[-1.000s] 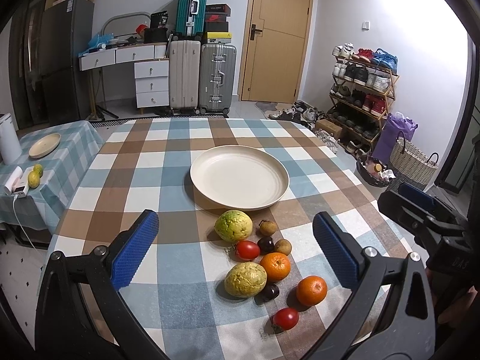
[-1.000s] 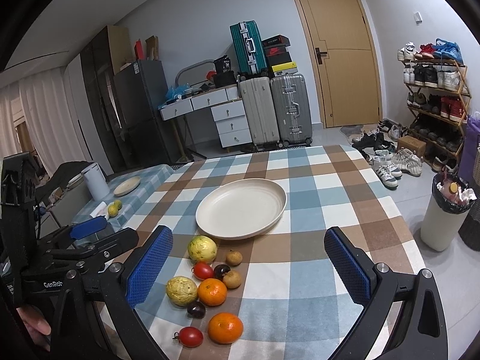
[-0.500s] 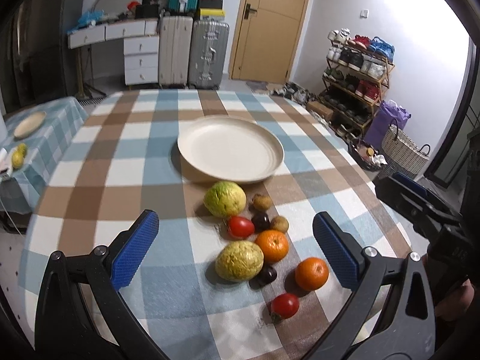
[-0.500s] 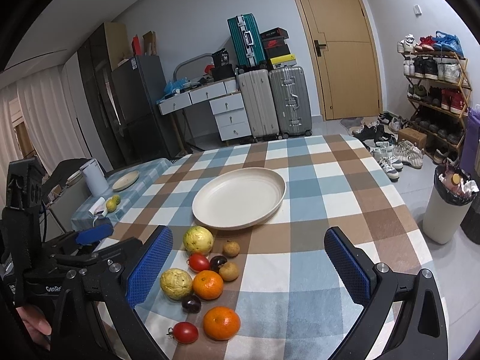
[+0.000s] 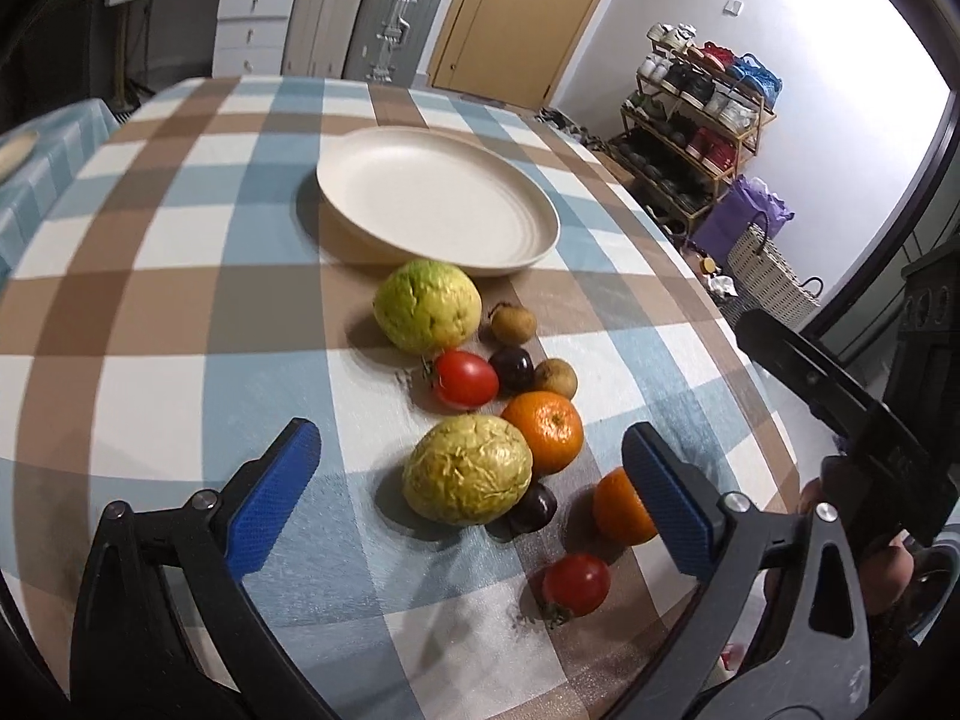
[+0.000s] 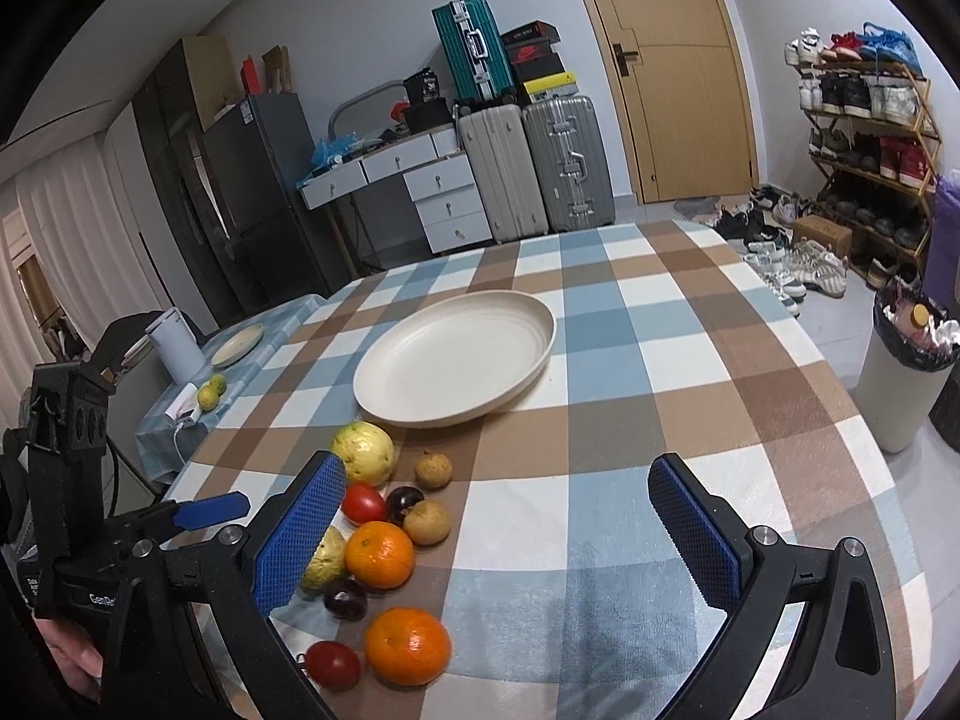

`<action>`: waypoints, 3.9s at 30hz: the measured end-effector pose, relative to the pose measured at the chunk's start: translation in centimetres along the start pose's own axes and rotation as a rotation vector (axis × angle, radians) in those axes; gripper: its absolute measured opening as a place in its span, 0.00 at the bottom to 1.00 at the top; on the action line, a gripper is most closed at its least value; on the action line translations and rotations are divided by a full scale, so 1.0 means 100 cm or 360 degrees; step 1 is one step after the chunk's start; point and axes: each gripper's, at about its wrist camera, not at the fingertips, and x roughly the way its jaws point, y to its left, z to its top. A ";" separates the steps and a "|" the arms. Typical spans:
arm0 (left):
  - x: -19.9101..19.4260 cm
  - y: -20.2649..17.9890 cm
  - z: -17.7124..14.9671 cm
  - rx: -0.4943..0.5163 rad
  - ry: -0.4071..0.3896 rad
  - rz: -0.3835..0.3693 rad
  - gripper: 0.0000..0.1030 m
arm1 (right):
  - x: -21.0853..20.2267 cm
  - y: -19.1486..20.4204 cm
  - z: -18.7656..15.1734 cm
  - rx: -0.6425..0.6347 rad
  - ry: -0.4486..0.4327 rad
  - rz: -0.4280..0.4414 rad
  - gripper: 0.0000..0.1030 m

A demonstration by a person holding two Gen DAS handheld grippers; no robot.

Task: Organize fruits
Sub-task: 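Lower the left tool onto the wrinkled yellow fruit and close on it, then grasp the round green-yellow fruit with the right tool while the left holds its fruit, then lift both held fruits and carry them over the cream plate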

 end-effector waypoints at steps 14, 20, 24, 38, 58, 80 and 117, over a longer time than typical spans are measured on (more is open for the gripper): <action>0.031 0.027 -0.001 -0.0167 0.0123 -0.0248 0.78 | 0.021 -0.015 -0.005 0.0053 0.0069 -0.0011 1.00; 0.041 0.035 0.000 -0.0188 0.0167 -0.0327 0.48 | 0.026 -0.013 -0.006 0.0048 0.0090 0.0001 1.00; 0.046 0.045 0.004 -0.0254 0.0168 -0.0417 0.47 | 0.029 -0.010 -0.005 0.0037 0.0098 0.0011 1.00; 0.047 0.069 0.032 -0.0276 0.0087 -0.0469 0.47 | 0.043 0.011 0.010 -0.0024 0.0138 0.0201 1.00; 0.005 0.146 0.031 -0.0356 -0.0076 -0.0379 0.47 | 0.139 0.088 0.022 -0.0292 0.0549 0.0349 0.98; -0.014 0.136 0.016 -0.0356 -0.0141 -0.0312 0.47 | 0.161 0.100 0.013 -0.0431 0.0724 0.0216 0.50; 0.005 0.094 0.090 -0.0255 -0.0183 -0.0167 0.39 | 0.143 0.041 0.059 -0.0108 0.0441 0.0590 0.50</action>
